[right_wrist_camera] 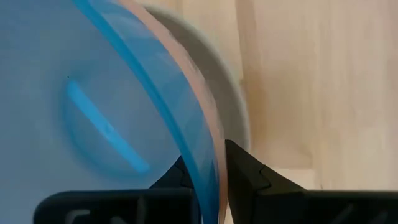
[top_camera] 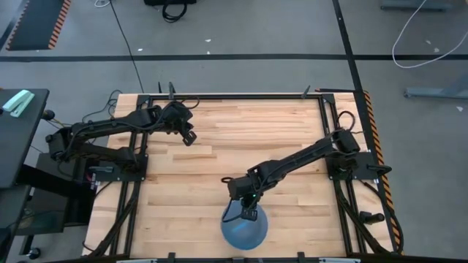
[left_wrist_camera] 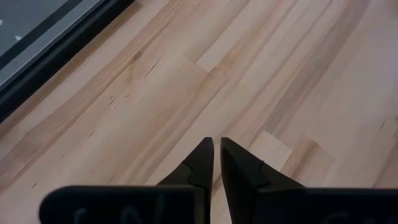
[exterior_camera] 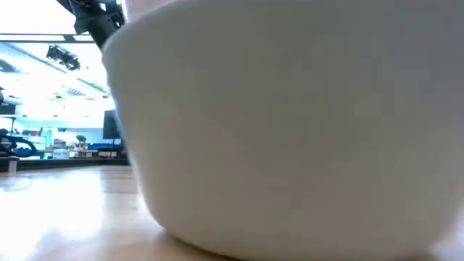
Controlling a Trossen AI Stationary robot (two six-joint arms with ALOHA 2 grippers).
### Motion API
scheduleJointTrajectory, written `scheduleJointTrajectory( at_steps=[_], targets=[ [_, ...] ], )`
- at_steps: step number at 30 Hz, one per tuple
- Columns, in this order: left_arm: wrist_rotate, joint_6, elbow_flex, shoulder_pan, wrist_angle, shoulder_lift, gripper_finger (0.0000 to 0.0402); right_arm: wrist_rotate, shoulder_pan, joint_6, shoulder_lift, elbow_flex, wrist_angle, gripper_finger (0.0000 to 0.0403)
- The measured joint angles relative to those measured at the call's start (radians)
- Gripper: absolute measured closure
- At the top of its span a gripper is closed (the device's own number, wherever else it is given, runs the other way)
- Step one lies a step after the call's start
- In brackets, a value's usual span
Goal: Nest bowls inside each other
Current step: Stack the stacked bowls on top of the white bowl
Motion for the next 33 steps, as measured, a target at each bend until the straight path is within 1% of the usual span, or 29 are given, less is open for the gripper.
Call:
scheduleJointTrajectory(
  at_steps=[6,10,12,14,18,29,33],
  targets=[
    [0.0,0.001,0.0,0.0,0.0,0.0,0.0376,-0.013,-0.029,-0.041,0.04,0.004,0.008,0.036],
    [0.0,0.004,0.0,0.0,0.001,0.0,0.0379,-0.025,-0.057,-0.073,0.045,0.004,0.003,0.036],
    [-0.001,0.003,0.0,0.0,0.0,0.0,0.0378,-0.006,-0.075,-0.094,0.04,0.004,-0.002,0.036],
    [-0.001,0.004,0.0,0.0,0.001,0.0,0.0375,0.034,-0.098,-0.108,0.026,0.003,-0.018,0.036],
    [-0.001,0.007,0.0,0.0,0.0,0.0,0.037,0.065,-0.152,-0.131,0.01,0.002,-0.055,0.036],
    [-0.001,0.007,0.0,0.0,0.0,0.0,0.0383,0.05,-0.31,-0.197,0.004,0.003,-0.16,0.036],
    [-0.001,0.007,0.0,0.0,0.0,0.0,0.0379,0.047,-0.361,-0.208,0.002,0.003,-0.193,0.0362]
  ],
)
